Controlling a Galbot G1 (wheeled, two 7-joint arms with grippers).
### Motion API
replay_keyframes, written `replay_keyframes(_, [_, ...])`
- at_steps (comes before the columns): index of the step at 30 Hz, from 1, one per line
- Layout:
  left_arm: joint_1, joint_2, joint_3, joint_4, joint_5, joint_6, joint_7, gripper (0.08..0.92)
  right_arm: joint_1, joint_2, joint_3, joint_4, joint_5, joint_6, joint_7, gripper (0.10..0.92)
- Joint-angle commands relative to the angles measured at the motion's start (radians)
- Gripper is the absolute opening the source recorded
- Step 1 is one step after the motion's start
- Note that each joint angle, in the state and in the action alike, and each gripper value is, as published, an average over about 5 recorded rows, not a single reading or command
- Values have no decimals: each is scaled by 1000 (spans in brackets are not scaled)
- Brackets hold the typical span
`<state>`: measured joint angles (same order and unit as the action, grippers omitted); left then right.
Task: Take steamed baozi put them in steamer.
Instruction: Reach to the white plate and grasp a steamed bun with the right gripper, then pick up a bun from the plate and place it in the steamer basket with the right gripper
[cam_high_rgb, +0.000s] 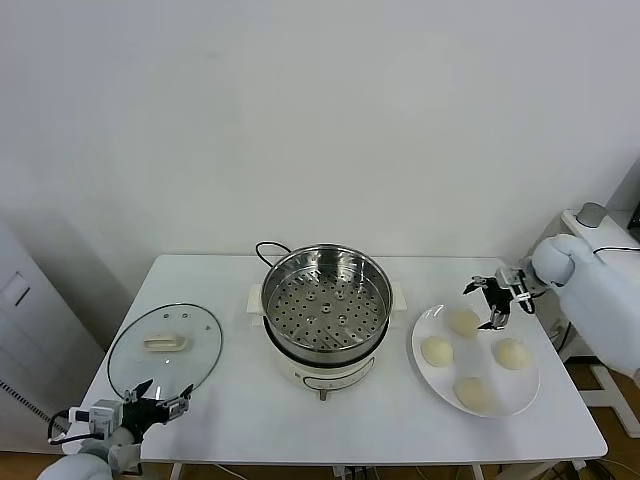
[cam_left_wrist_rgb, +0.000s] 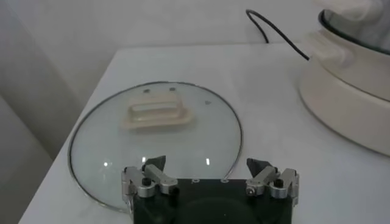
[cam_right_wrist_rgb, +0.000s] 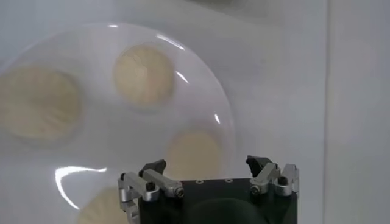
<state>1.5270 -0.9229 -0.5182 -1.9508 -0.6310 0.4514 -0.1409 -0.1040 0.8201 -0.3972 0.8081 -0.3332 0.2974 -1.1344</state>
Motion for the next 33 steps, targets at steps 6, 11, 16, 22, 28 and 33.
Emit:
replay_keyframes(6, [7, -3, -2, -16, -4, 1, 0, 823, 0, 71, 21, -86, -113, 24, -5, 822])
replay_keyframes(11, [20, -6, -6, -28, -7, -2, 1, 823, -14, 91, 71, -117, -159, 26, 3, 787])
replay_keyframes(16, [31, -10, -8, -34, -4, -4, 1, 823, -19, 109, 98, -141, -180, 25, 3, 713])
replay_keyframes(22, [32, -14, -8, -33, -3, -5, -1, 823, -21, 121, 119, -161, -187, 23, 4, 576])
replay_keyframes(28, [36, -17, -8, -33, 1, -4, -1, 823, -17, 120, 118, -151, -179, 25, -7, 516])
replay_keyframes(33, [40, -17, -11, -35, 4, -3, -3, 823, 8, 85, 65, -92, -116, 23, -18, 517])
